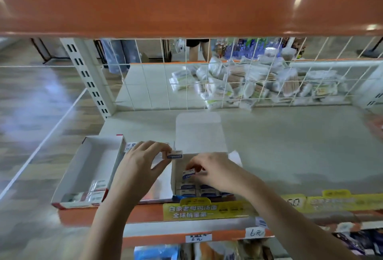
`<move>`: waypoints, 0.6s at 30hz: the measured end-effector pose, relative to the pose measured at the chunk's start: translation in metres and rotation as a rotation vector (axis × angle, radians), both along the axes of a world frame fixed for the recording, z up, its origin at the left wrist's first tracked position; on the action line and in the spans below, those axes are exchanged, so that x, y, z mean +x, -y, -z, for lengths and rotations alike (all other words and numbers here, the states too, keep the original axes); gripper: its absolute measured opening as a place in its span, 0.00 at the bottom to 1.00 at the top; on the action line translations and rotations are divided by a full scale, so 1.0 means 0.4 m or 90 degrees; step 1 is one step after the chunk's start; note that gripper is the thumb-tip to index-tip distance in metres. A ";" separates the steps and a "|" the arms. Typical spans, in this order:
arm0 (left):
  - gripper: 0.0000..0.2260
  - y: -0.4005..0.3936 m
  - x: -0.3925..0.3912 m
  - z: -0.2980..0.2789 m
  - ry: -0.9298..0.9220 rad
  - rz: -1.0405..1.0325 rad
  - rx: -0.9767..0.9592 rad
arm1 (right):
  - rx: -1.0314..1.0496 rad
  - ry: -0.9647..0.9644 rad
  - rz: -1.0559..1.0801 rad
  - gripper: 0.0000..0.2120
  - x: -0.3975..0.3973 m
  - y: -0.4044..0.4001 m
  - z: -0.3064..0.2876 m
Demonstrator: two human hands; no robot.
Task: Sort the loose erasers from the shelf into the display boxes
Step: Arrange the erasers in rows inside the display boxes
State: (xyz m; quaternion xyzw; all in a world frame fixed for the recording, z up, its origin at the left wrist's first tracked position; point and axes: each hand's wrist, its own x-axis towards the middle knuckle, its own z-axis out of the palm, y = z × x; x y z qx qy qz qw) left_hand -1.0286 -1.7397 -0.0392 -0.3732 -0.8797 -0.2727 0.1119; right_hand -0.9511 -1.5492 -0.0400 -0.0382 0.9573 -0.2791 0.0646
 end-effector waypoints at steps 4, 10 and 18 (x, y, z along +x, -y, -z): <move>0.08 0.006 -0.013 0.005 0.013 0.009 -0.003 | 0.014 0.008 -0.018 0.12 -0.011 0.011 0.007; 0.08 -0.004 -0.017 0.002 0.002 0.031 -0.003 | 0.016 0.029 -0.013 0.11 -0.017 0.008 0.029; 0.07 -0.053 -0.014 -0.019 0.029 0.093 -0.002 | 0.104 0.030 -0.034 0.14 -0.002 0.019 0.018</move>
